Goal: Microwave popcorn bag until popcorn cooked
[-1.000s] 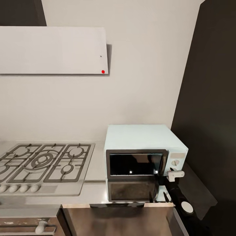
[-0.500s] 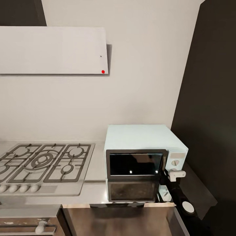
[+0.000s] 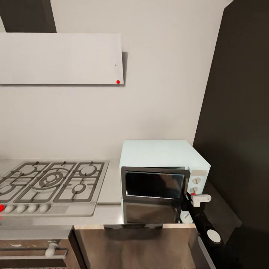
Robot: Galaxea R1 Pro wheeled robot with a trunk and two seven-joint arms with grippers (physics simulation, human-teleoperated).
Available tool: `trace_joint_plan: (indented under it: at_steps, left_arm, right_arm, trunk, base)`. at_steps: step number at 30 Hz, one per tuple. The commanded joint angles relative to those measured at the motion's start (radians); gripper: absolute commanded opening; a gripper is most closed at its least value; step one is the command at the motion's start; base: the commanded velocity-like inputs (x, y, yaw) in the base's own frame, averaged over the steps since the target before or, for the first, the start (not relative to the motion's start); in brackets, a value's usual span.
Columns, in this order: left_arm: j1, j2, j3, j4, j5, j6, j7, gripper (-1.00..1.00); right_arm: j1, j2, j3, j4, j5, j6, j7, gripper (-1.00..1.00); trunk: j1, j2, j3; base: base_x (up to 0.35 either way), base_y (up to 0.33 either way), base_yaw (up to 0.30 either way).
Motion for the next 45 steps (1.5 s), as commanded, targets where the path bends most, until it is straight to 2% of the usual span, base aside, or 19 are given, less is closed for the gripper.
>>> trace_joint_plan:
  at_steps: [1,10,45]
  left_arm:
    - [-0.001,0.0,0.005,0.0,0.0,-0.002,0.0,1.0]
    - [-0.001,-0.014,0.005,0.0,0.0,-0.002,0.0,1.0]
    - [-0.001,-0.014,0.006,0.0,0.0,-0.002,0.0,1.0]
  right_arm:
    - [0.0,0.0,0.007,0.001,0.0,-0.003,0.006,-1.0]
    - [0.0,0.0,0.012,0.001,0.0,-0.037,0.01,-1.0]
    - [0.0,0.0,0.013,0.001,0.0,-0.037,0.01,-1.0]
  trunk:
    - [0.0,-0.001,-0.002]
    - [0.0,-0.001,-0.002]
    - [0.0,-0.001,-0.002]
  base:
    - [-0.006,0.0,0.0]
    - [-0.089,0.004,0.0]
    - [-0.147,0.0,0.0]
